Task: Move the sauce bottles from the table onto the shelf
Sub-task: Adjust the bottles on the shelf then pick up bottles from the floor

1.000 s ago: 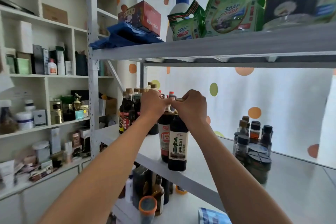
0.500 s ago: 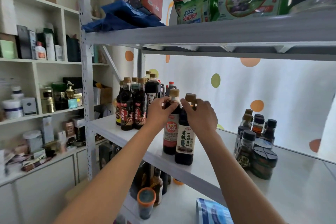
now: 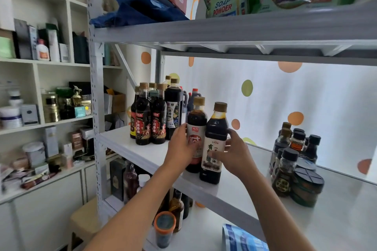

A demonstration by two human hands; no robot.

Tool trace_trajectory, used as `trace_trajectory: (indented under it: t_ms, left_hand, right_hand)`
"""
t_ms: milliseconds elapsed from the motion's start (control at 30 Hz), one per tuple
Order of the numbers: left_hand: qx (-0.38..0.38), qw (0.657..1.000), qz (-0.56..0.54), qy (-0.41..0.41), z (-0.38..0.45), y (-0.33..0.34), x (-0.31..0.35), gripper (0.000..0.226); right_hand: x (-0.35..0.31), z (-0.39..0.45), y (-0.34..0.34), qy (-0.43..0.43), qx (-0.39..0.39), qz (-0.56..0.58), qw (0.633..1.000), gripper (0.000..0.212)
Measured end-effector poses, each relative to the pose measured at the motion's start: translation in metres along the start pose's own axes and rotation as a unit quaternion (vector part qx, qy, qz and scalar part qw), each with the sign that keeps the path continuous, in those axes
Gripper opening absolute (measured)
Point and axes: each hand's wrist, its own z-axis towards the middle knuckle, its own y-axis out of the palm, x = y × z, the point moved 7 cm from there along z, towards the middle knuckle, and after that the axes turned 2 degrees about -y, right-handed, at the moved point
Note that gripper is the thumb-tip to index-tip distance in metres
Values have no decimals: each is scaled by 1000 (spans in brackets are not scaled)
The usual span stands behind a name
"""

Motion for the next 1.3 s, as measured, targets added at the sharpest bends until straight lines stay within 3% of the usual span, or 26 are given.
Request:
trace_trajectory:
  t_ms: [333,533,867,1100,1300]
  left_hand:
    - [26,999,-23,-13,30,3,-28,52]
    - [62,997,30,-24,41,20,-50,77]
    - [102,992,48,-61,81,46,-74,67]
    - [129,978,161,-40,114,66,-77,62]
    - [104,981,158,-43,146,81,-89,61]
  right_hand:
    - [27,74,10,32,75,11,997,71]
    - [48,126,23,9,112,-23,993,67]
    - [72,188,45,9,121,-21,992,75]
    - [86,213,51,5,129,-4,992,76]
    - [94,233,57,9,131,-14,991,80]
